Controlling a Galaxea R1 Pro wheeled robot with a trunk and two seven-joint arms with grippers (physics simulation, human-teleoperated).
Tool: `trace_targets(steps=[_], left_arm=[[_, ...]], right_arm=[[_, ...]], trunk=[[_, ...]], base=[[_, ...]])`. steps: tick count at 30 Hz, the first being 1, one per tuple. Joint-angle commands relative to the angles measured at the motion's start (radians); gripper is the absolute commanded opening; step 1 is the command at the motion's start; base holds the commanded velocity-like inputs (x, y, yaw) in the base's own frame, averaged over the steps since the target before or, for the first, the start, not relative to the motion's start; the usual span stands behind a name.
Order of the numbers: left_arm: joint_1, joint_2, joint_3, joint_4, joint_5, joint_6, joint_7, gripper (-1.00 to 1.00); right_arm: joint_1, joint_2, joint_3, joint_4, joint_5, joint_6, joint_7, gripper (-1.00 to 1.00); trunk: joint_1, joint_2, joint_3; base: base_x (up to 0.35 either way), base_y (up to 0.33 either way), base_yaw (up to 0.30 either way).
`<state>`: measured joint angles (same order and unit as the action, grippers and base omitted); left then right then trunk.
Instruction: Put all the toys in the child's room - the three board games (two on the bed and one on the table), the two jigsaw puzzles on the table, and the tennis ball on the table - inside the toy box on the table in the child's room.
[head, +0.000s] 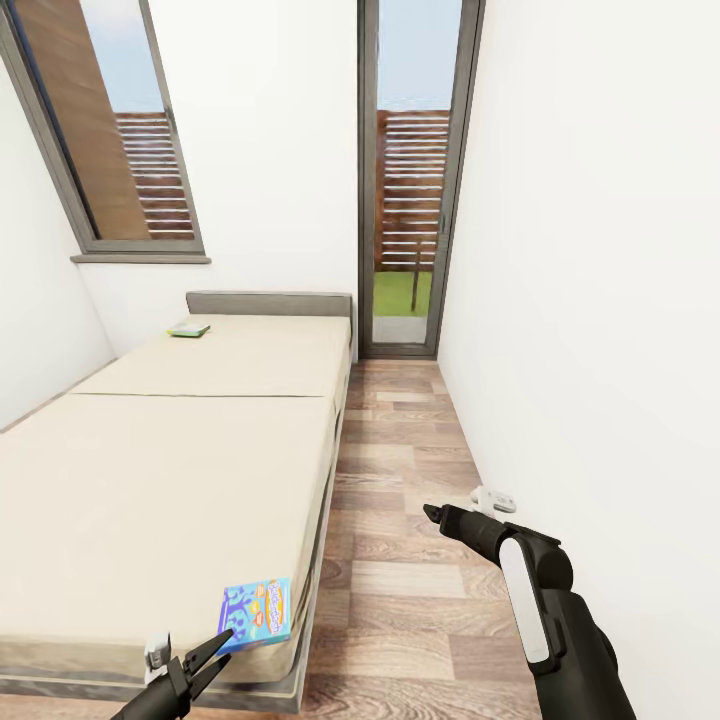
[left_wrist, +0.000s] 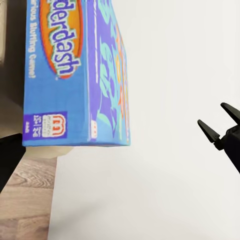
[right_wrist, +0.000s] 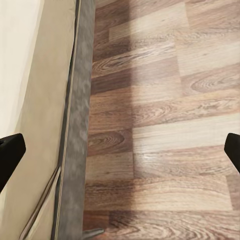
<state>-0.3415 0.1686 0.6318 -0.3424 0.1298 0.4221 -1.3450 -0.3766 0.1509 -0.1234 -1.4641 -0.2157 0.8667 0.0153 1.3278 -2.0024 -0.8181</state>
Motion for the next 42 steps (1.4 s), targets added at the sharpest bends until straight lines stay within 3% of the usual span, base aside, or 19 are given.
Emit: trace_targets(steps=[1, 42], left_arm=[[-0.001, 0.000, 0.002, 0.000, 0.001, 0.011, -0.003, 1.00], [-0.001, 0.000, 0.002, 0.000, 0.001, 0.012, -0.003, 1.00]], right_arm=[[-0.001, 0.001, -0.002, -0.001, -0.002, 0.005, 0.002, 1.00], [-0.001, 0.001, -0.002, -0.001, -0.002, 0.005, 0.002, 1.00]], trunk=[[0.000, 0.000, -0.001], [0.000, 0.000, -0.001]], base=[[0.043, 0.000, 0.000], [0.010, 0.000, 0.000]])
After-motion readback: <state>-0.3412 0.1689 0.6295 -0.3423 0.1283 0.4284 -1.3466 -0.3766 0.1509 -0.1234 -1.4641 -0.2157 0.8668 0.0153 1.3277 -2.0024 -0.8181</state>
